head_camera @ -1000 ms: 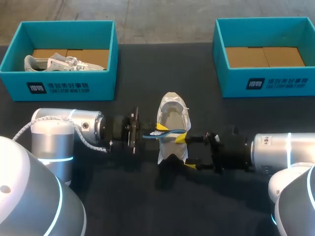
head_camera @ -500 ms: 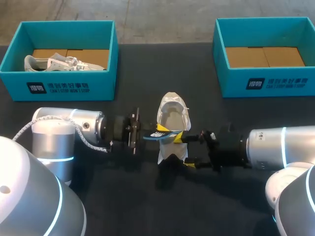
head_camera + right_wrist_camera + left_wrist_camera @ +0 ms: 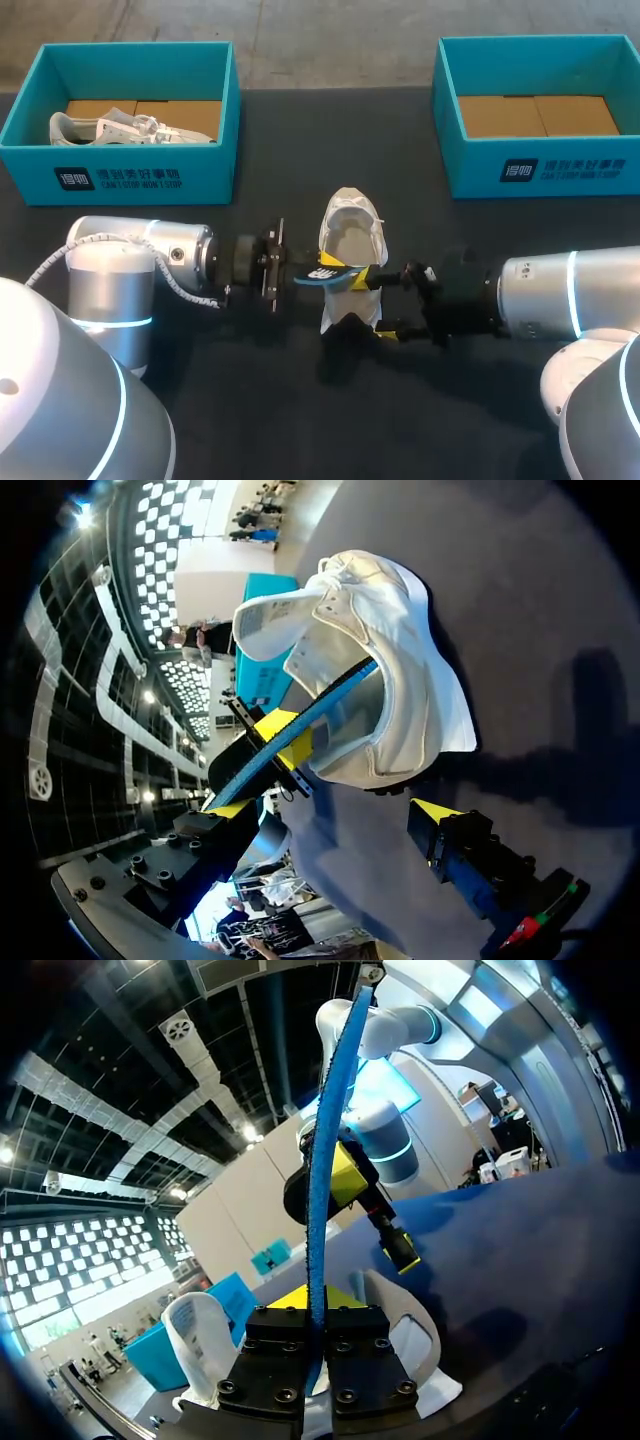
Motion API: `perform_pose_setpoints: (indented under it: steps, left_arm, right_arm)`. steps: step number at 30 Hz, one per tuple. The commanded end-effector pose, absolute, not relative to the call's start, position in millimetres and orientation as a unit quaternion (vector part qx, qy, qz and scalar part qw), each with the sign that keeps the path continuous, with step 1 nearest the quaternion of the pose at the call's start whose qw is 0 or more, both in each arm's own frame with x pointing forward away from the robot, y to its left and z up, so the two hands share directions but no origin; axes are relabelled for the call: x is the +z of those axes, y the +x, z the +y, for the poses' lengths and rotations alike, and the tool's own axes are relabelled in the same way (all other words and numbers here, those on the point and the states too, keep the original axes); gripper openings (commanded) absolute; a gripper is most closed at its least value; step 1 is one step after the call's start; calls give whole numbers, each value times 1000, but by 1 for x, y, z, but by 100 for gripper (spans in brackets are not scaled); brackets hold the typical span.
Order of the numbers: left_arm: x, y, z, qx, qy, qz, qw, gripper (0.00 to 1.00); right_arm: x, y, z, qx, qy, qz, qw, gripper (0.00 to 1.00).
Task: Take the shoe out of the shoebox, open the shoe tongue, remove and reinsert the insole, then place the shoe into the shoebox
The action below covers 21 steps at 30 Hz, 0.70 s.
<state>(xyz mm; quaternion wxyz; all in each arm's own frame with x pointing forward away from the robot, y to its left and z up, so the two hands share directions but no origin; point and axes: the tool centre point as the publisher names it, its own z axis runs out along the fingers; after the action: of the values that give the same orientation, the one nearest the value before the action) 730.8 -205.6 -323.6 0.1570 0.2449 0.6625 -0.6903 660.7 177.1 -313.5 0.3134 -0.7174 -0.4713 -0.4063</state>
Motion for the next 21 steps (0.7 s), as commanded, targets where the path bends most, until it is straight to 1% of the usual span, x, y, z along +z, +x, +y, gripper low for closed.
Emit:
perform_pose_setpoints:
  steps: [1,21]
  left_arm:
    - [-325,733,-206,-690,250,661,158,0]
    - [-340,747,-210,-676,280,661,167,0]
  right_arm:
    - [-311,661,181,-380,-733,-482,295,100]
    - [-311,661,181,-380,-733,-482,295,100]
